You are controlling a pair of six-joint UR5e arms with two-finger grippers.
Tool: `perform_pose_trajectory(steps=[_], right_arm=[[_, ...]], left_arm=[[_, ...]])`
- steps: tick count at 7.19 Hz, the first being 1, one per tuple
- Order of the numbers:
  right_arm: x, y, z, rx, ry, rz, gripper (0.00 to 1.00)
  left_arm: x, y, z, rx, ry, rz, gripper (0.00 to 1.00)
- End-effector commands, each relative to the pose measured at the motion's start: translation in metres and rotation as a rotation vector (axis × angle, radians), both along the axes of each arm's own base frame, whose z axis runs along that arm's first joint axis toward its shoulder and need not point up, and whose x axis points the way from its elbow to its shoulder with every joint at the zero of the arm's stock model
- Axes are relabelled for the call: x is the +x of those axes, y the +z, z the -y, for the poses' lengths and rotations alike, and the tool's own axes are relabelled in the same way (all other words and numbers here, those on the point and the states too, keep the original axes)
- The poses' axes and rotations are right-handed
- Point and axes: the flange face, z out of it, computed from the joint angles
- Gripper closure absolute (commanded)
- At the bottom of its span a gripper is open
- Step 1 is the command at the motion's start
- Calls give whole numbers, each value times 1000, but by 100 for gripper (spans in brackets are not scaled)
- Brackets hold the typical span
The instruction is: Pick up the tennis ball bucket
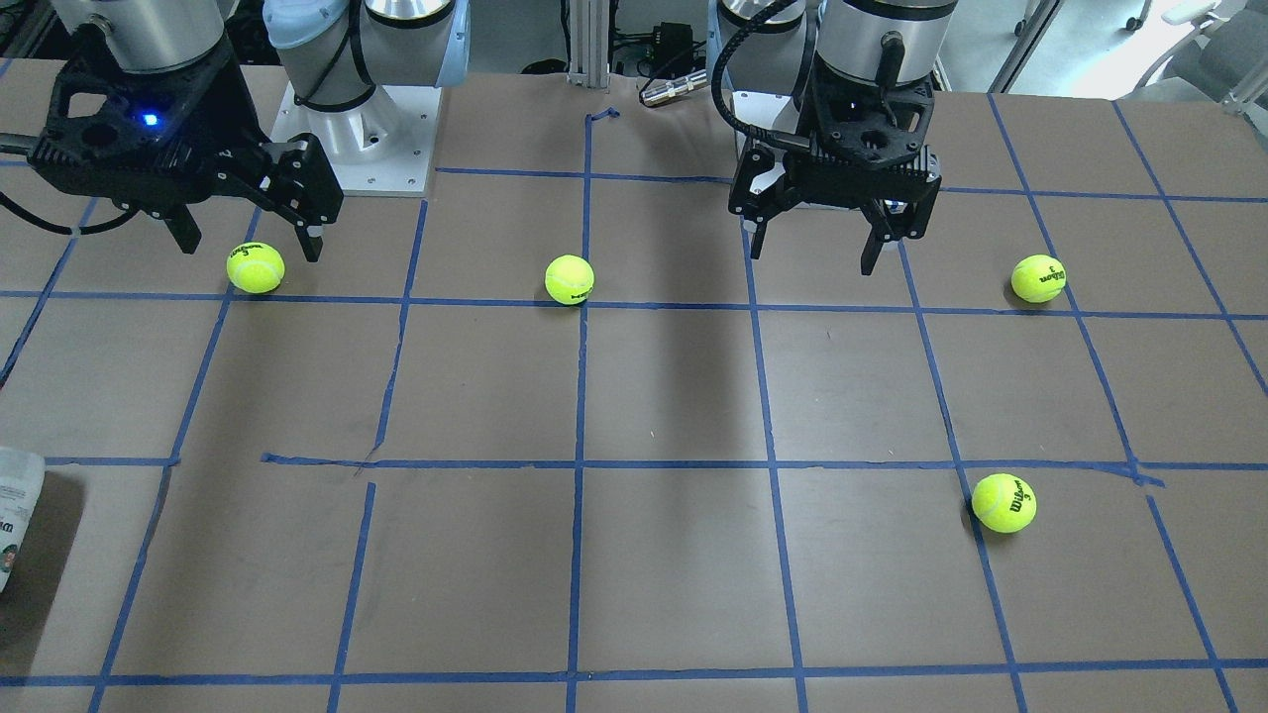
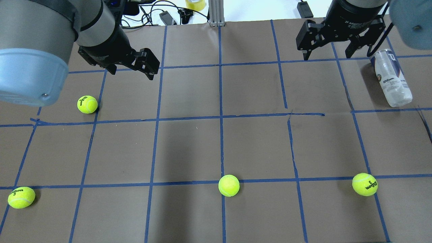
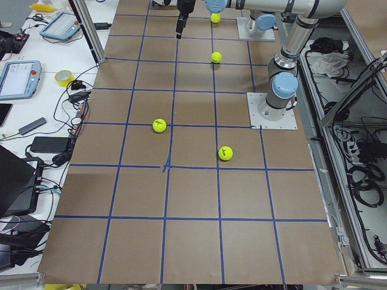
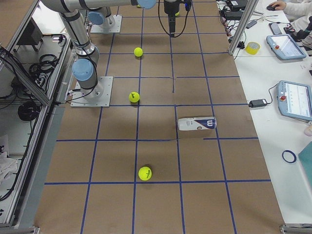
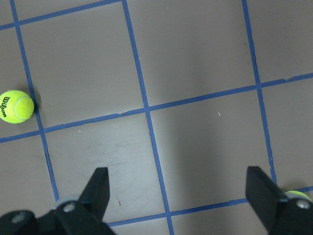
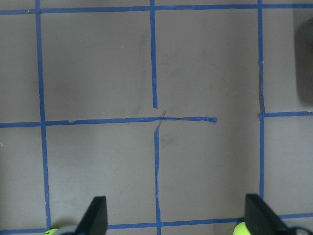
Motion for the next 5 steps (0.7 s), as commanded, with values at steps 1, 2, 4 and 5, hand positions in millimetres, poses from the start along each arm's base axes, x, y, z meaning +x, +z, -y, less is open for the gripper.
perform_pose_trajectory(steps=[1, 2, 4, 5], right_arm=[[-54, -7, 24, 0, -92, 10, 0], [-88, -28, 44, 38, -147, 12, 0], [-112, -45, 83, -3, -108, -15, 0], [-132, -61, 108, 7, -97, -27, 0]], left_arm=[[0, 0, -1, 0, 0, 1, 0], [0, 0, -1, 0, 0, 1, 0], [0, 0, -1, 0, 0, 1, 0], [0, 0, -1, 0, 0, 1, 0]])
